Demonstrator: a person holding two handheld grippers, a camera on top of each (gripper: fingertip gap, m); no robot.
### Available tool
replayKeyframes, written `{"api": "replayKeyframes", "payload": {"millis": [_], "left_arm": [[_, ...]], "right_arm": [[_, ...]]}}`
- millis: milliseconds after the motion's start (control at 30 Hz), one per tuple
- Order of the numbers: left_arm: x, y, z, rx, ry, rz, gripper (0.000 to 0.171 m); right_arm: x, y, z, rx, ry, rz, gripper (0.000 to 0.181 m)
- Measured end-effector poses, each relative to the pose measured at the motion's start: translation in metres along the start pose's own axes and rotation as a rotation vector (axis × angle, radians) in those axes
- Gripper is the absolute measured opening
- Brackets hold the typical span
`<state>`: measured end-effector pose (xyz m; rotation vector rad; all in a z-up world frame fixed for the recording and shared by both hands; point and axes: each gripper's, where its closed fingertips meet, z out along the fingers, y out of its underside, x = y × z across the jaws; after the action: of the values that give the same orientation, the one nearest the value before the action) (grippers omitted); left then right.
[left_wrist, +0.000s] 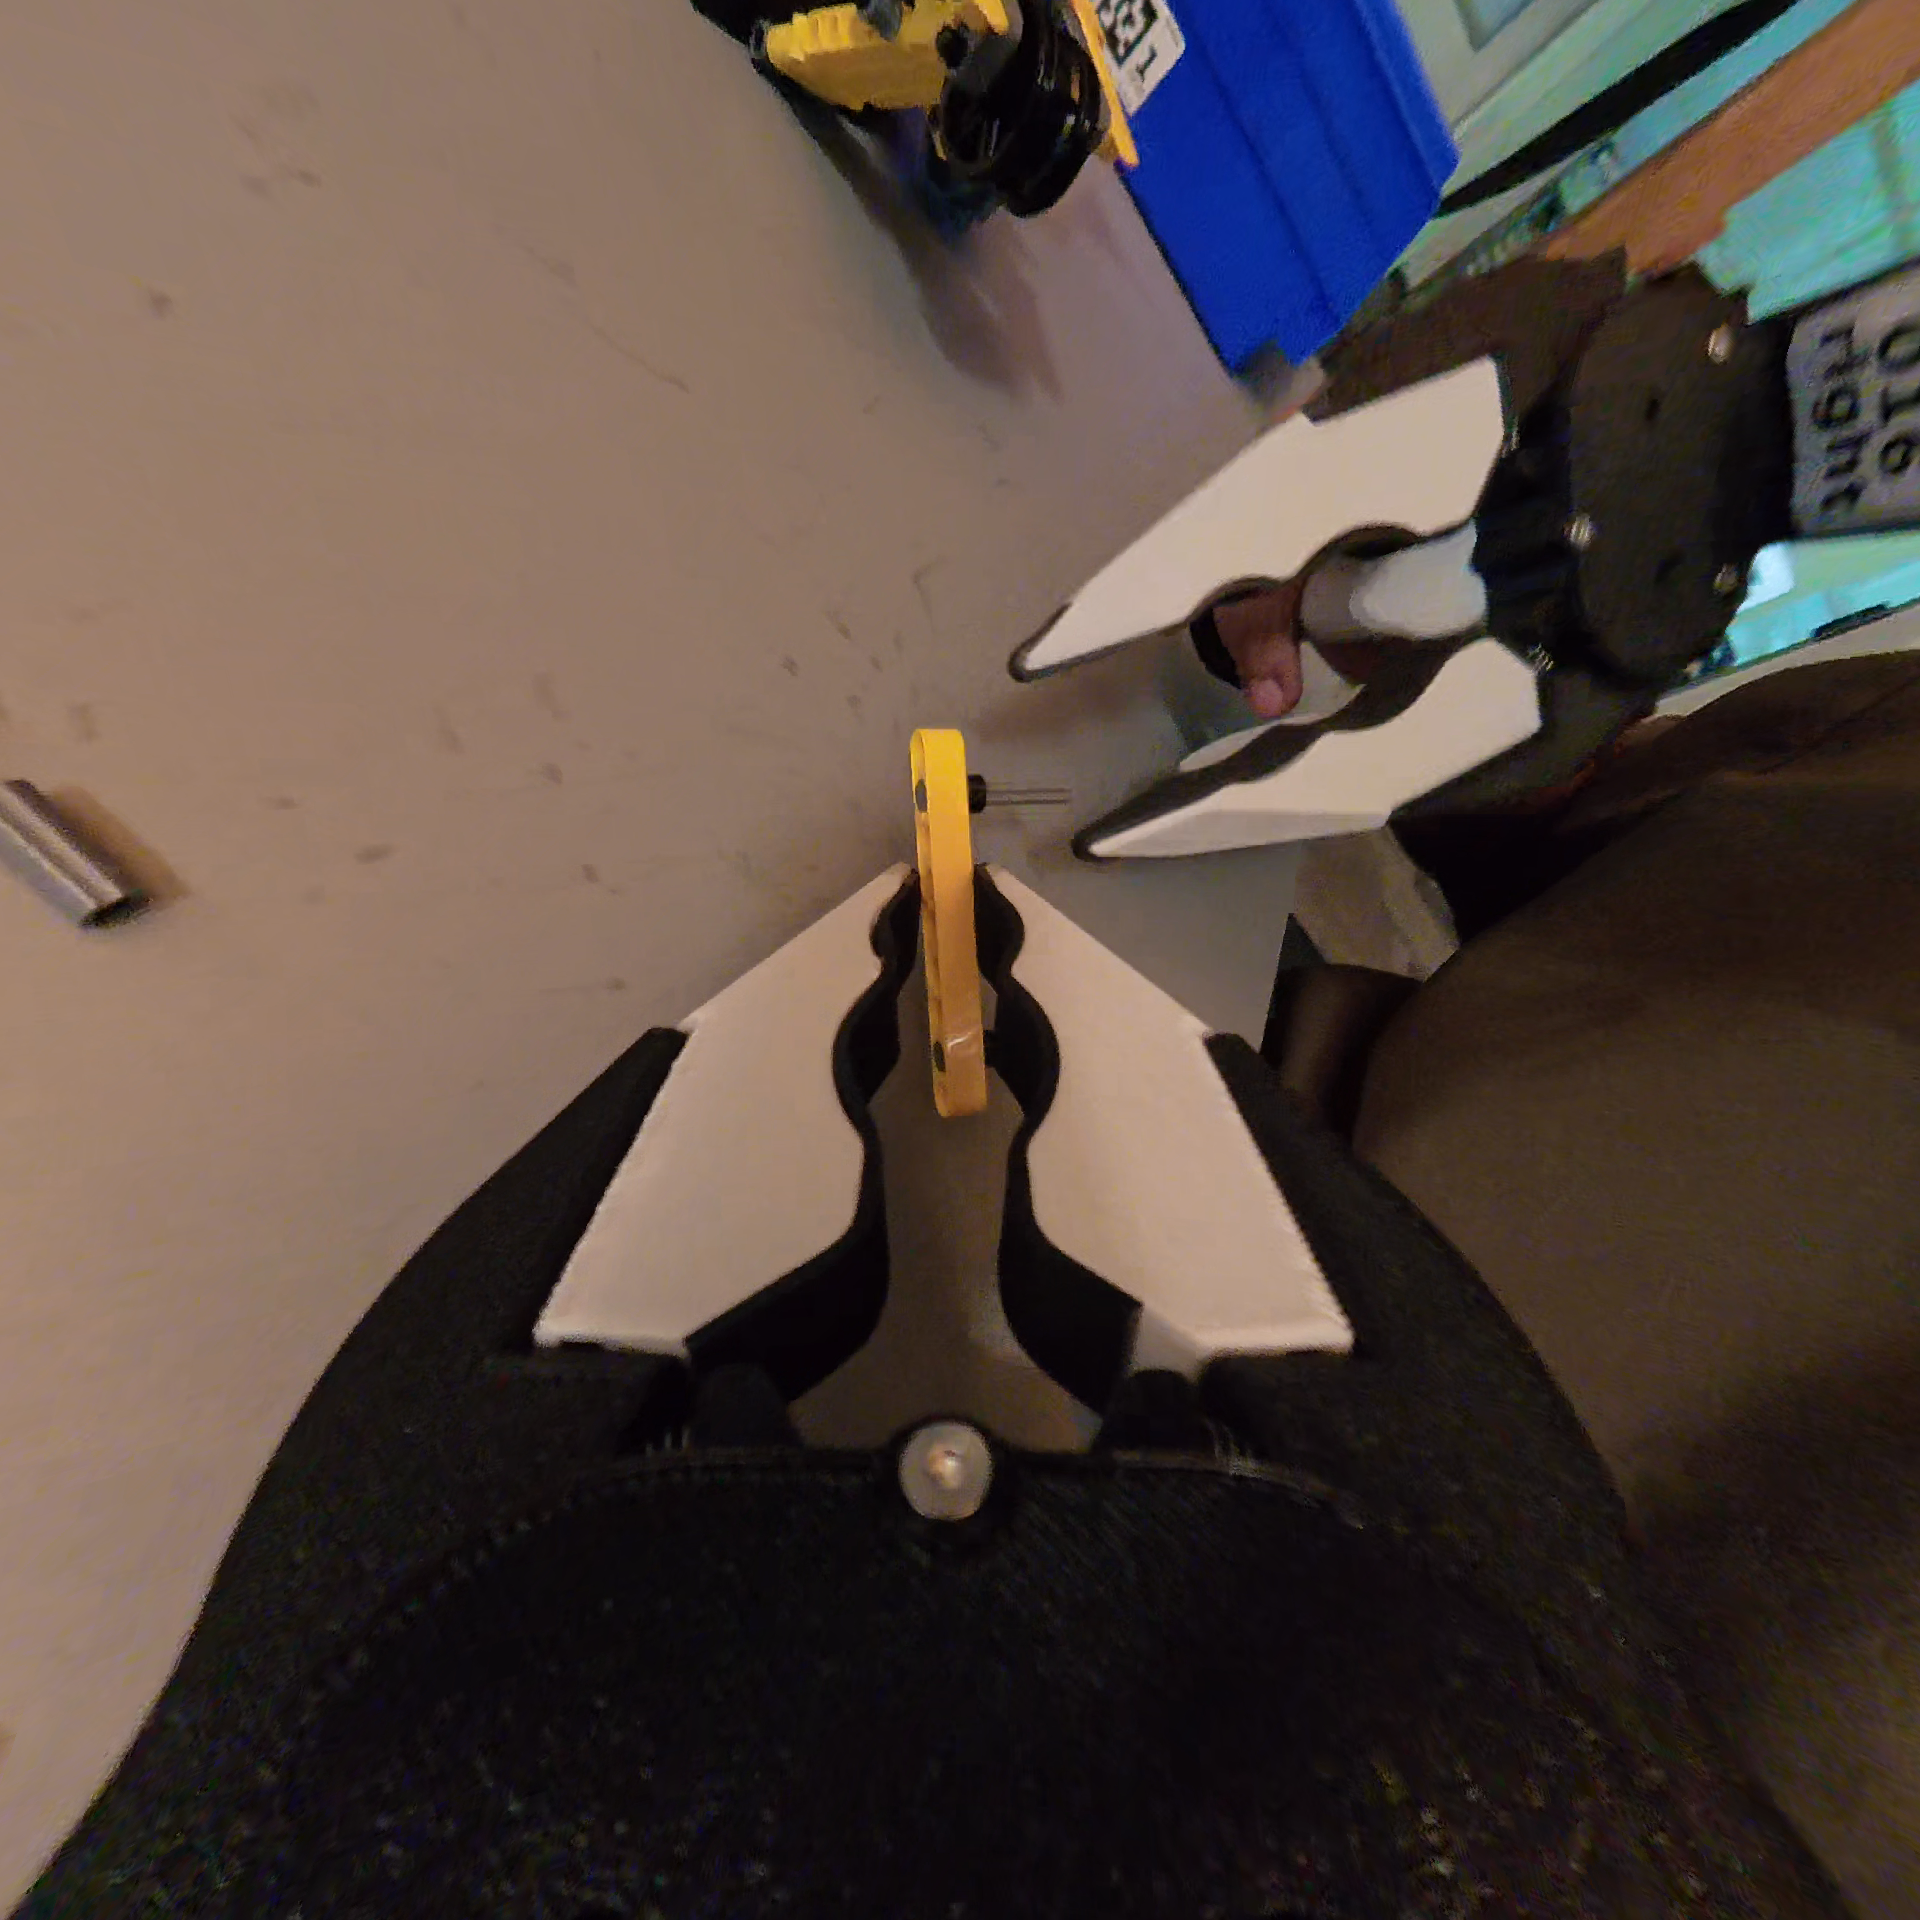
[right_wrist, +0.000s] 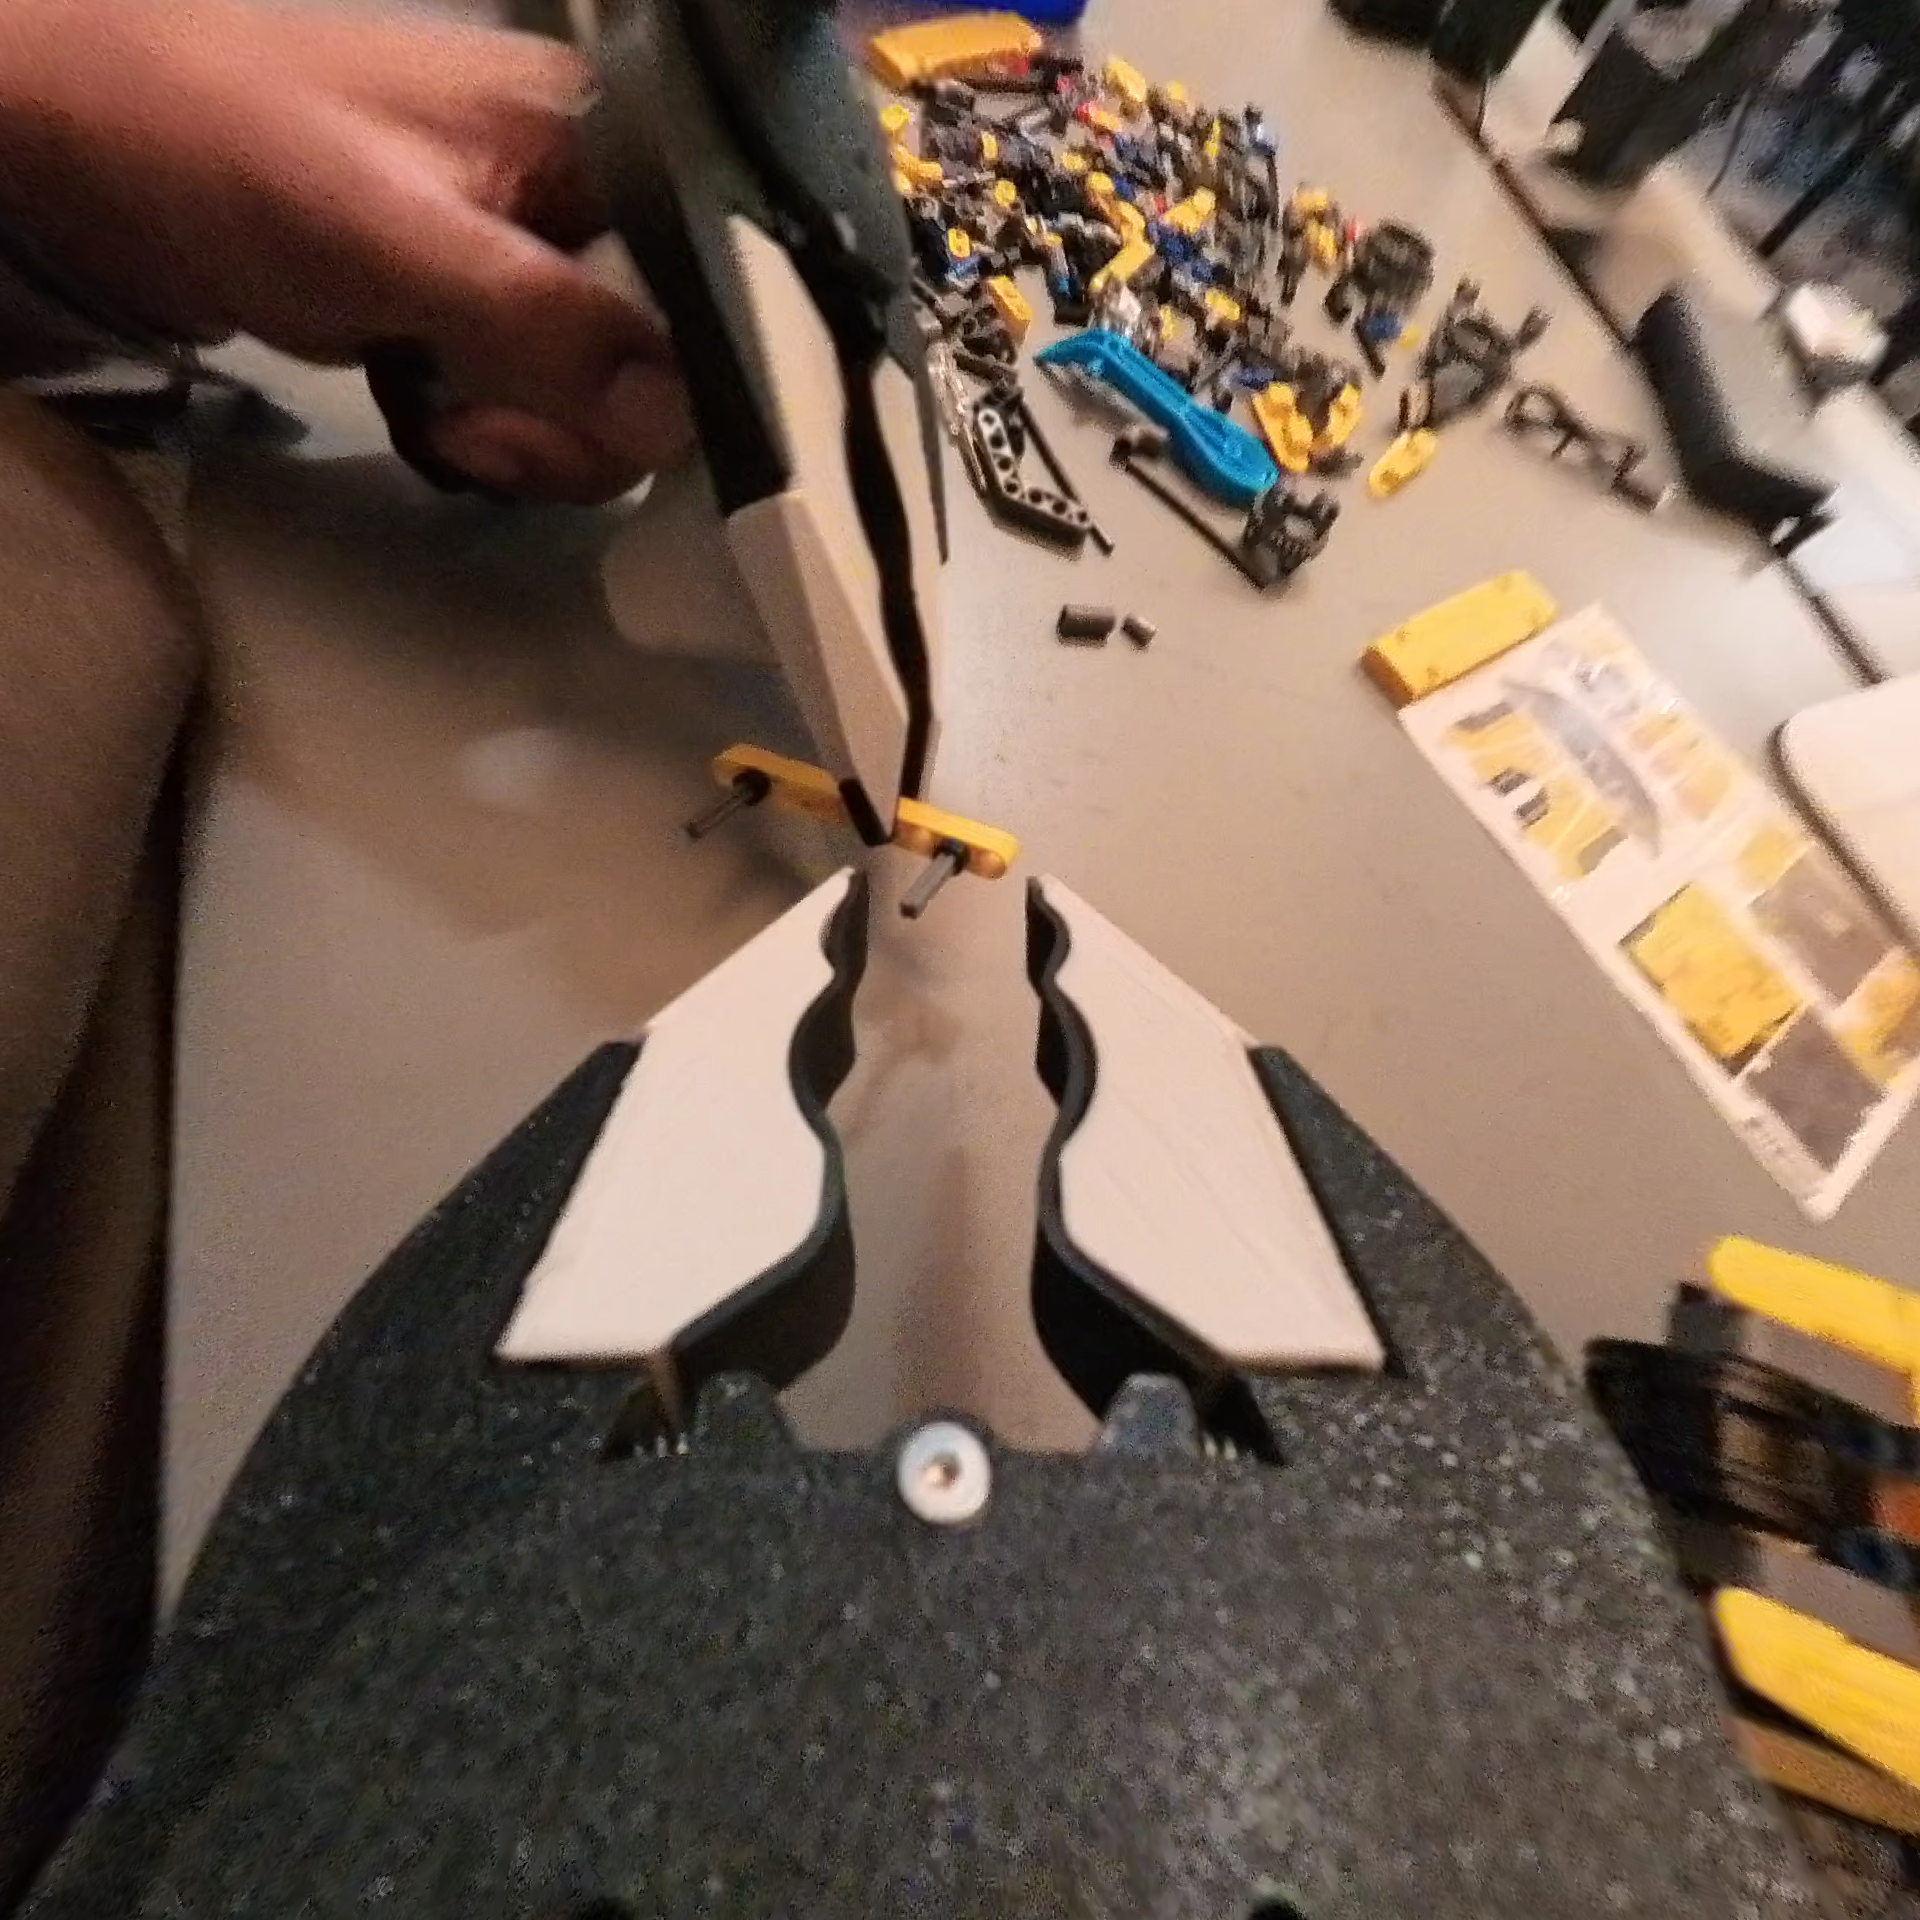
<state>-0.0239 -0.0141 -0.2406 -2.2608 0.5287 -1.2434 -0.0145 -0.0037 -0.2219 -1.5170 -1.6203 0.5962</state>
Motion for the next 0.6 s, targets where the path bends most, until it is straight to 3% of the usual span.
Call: {"api": "replayKeyframes", "payload": {"millis": [133, 367, 533, 600], "left_arm": [[0.001, -0.004, -0.004, 0.017, 0.039, -0.034, 0.009], [0.004, -0.007, -0.003, 0.019, 0.079, -0.05, 0.009], [0.003, -0.008, -0.001, 0.009, 0.08, -0.042, 0.01], [-0.001, -0.012, -0.002, 0.026, 0.055, -0.033, 0.023]], "right_arm": [[0.004, -0.002, 0.001, 0.019, 0.087, -0.19, 0.025], [0.004, -0.005, 0.005, 0.033, 0.111, -0.318, 0.009], [0.009, -0.003, 0.008, 0.026, 0.119, -0.327, 0.004], [0.015, 0.0, 0.009, 0.002, 0.125, -0.278, 0.004]]}}
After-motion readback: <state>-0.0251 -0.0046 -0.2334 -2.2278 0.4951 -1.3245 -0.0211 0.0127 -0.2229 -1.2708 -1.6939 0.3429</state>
